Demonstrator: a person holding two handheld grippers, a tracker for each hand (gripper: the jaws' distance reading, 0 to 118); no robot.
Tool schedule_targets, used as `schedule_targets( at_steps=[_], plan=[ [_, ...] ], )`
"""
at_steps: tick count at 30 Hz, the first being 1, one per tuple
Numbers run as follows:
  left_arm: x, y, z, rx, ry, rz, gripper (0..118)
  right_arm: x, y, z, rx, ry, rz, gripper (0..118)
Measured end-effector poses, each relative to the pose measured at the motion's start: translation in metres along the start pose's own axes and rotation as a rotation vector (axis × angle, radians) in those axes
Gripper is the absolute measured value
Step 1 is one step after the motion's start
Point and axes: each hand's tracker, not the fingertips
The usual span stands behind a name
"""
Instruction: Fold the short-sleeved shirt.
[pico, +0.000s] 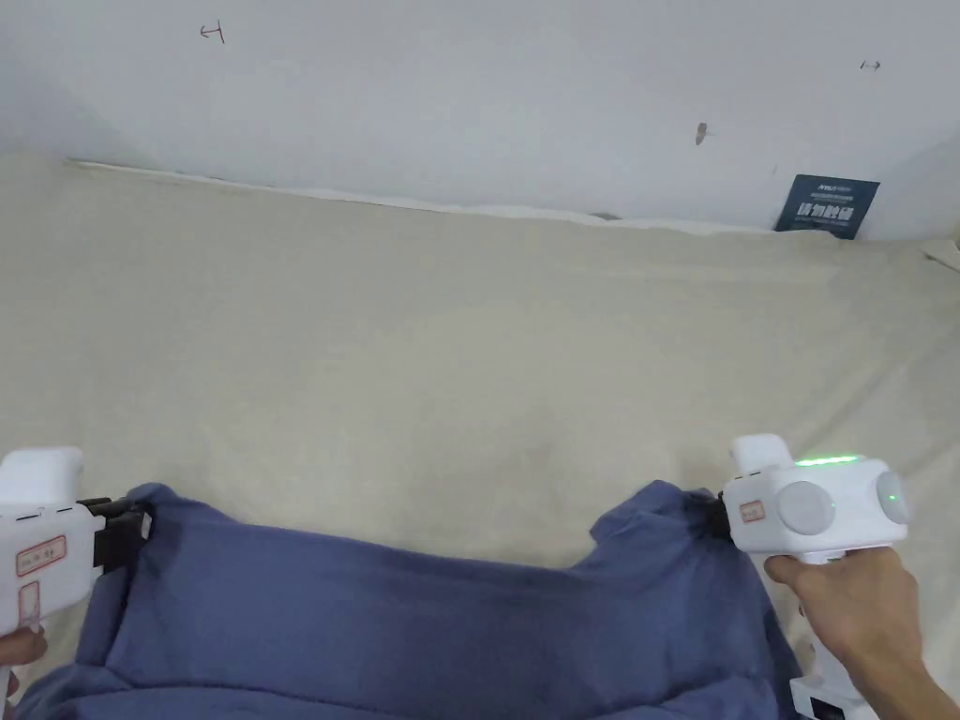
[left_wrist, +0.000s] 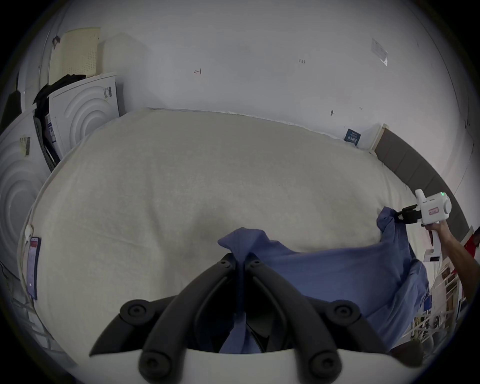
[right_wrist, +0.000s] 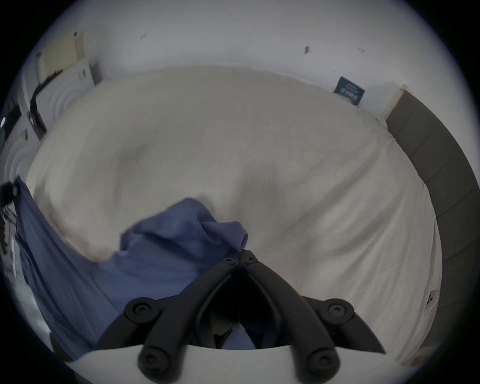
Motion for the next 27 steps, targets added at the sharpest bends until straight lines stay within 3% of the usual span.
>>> schedule_targets(
  at_steps=[1,4,11,15,20,27],
  plan=[
    [0.000,0.002,0.001,0.017,0.014,0.010,6,0.003,0.000,0.011,0.038,-0.009,-0.032,0],
    [-0.004,0.007,0.008,0.071,-0.007,0.077,6,0.010,0.006,0.043,0.143,-0.043,-0.015,0],
    [-0.005,0.042,0.020,0.170,-0.048,0.138,6,0.042,0.029,0.091,0.330,-0.020,-0.133,0],
    [0.004,0.047,0.012,0.145,-0.039,0.084,6,0.032,0.028,0.104,0.304,-0.039,-0.059,0],
    [0.001,0.014,0.024,0.148,-0.033,0.073,6,0.015,-0.013,0.127,0.348,-0.041,0.010,0],
    [-0.005,-0.061,0.074,0.192,-0.060,0.109,6,0.014,-0.110,0.166,0.450,0.008,-0.086,0]
  ],
)
